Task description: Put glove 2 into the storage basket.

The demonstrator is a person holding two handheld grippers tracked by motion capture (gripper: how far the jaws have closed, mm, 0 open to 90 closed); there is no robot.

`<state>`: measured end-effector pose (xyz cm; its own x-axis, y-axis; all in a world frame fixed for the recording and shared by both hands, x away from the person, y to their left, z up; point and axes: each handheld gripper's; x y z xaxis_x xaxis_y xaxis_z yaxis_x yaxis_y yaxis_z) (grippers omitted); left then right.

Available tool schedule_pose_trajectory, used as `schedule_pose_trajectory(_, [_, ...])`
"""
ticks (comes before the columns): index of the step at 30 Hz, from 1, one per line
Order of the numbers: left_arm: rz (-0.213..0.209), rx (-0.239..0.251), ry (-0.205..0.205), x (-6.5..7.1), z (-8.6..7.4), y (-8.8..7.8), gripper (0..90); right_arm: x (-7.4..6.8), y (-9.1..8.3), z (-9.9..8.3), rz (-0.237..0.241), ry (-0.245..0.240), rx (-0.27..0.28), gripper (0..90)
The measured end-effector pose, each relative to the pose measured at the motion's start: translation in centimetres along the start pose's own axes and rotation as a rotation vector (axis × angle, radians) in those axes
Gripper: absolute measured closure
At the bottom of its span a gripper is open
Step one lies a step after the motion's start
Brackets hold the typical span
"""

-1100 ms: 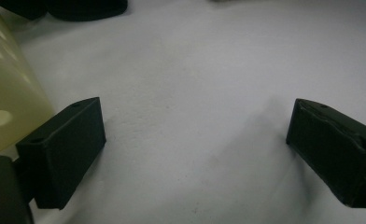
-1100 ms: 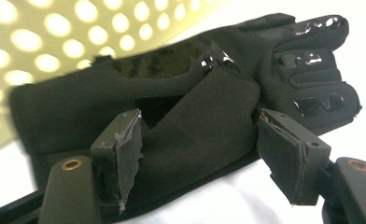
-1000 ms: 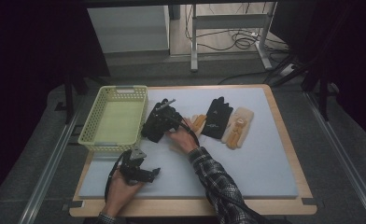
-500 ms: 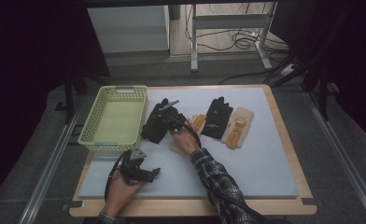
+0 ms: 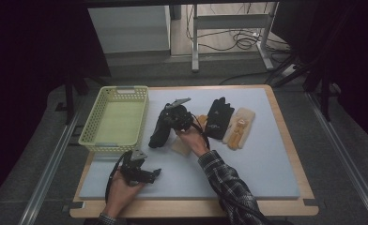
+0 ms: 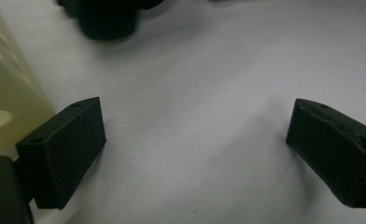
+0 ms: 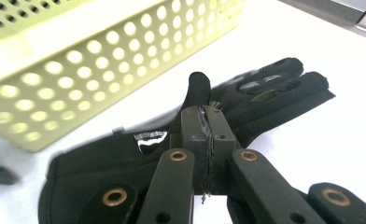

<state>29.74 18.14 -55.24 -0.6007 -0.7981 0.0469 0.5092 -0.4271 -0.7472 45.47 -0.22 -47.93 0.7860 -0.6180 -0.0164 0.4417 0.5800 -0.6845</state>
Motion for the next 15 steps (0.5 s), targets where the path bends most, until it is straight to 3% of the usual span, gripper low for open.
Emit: schedule_pose_trajectory(15, [0.000, 0.000, 0.001, 0.0, 0.0, 0.0, 4.8, -0.6, -6.8, -0.3, 0.020, -0.028, 0.071, 88.3])
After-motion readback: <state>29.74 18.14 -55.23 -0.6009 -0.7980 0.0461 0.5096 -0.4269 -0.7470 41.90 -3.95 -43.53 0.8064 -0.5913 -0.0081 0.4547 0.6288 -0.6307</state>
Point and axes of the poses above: each handheld gripper's, and its own axes: y roughly forward along the jaws, z roughly out of its top, x roughly to its right, and after that the axes turned 3 degrees about -x, right-handed
